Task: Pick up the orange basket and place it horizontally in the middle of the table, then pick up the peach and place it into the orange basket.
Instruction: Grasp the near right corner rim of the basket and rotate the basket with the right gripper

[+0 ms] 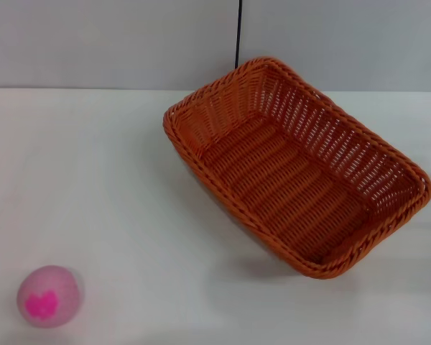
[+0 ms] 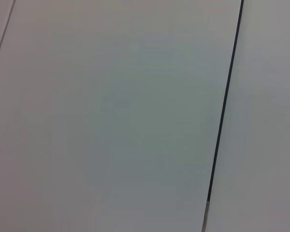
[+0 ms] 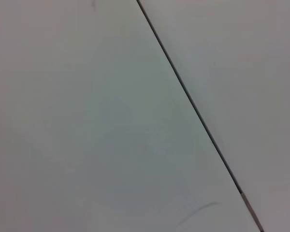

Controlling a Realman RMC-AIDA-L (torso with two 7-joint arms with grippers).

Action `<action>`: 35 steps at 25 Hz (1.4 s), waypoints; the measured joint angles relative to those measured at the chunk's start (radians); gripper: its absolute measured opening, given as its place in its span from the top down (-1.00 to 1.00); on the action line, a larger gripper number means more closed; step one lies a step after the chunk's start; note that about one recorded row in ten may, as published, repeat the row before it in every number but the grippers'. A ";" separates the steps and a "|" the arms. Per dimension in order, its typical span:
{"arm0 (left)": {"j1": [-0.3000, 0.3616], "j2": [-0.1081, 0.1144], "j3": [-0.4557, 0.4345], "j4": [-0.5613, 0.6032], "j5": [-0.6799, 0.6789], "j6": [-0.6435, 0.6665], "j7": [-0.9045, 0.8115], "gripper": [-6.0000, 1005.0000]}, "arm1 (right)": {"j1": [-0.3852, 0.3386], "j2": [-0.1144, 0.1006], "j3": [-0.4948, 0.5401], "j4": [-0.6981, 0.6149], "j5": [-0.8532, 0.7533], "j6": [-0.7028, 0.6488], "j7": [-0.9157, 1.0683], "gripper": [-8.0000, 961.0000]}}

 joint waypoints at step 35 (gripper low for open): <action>-0.035 0.000 0.018 0.000 0.001 0.019 0.002 -0.69 | 0.190 -0.074 -0.032 -0.990 -1.189 -0.002 1.333 -0.24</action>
